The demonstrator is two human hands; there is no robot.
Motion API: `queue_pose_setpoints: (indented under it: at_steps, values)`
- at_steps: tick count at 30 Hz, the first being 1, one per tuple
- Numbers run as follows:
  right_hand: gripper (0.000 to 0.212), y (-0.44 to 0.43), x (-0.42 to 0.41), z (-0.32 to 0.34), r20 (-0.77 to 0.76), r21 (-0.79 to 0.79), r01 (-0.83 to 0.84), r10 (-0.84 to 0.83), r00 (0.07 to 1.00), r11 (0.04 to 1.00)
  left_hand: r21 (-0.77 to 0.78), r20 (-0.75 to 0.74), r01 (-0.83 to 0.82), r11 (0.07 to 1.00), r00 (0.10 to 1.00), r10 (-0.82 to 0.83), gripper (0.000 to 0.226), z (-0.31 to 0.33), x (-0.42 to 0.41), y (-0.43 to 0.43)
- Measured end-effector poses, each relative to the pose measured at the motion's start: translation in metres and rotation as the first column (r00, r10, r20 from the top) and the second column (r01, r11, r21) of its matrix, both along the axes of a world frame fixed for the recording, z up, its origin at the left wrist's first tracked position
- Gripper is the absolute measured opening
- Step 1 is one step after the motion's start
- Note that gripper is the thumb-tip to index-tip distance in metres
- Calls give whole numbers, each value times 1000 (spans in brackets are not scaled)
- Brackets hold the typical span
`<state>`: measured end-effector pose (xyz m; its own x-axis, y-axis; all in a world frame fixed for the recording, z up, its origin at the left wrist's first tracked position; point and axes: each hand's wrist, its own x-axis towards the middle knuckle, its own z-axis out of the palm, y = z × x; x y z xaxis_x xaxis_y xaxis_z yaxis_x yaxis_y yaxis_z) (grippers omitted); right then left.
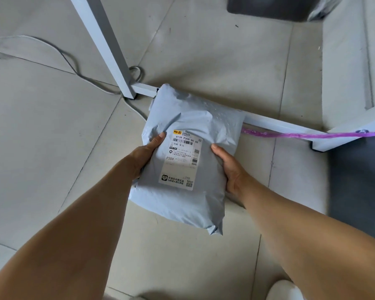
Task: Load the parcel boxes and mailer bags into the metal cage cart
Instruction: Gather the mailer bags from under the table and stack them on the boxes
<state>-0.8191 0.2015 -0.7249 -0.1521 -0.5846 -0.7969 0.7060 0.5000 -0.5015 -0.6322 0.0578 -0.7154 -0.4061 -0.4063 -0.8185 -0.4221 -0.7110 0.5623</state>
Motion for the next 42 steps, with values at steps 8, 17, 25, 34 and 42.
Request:
queue_pose_setpoints:
  at_steps: [8, 17, 25, 34, 42]
  values:
    - [46, -43, 4, 104, -117, -31, -105, 101, 988, 994, -134, -33, -217, 967, 976, 214, 78, 98, 29, 2]
    - [31, -44, 57, 304, -163, 29, -279, 280, 946, 960, -75, 53, -386, 919, 919, 390, 92, 281, 102, 45]
    - [33, -61, 155, 513, -113, -24, -467, 461, 880, 884, -144, 115, -535, 833, 827, 551, 104, 508, 209, 66]
    - [28, -102, 277, 709, -209, -167, -684, 652, 729, 710, -281, 31, -712, 643, 663, 748, 106, 700, 334, 88]
    - [38, -154, 370, 789, -278, -307, -774, 726, 629, 554, -456, -165, -782, 425, 543, 823, 80, 788, 405, 85]
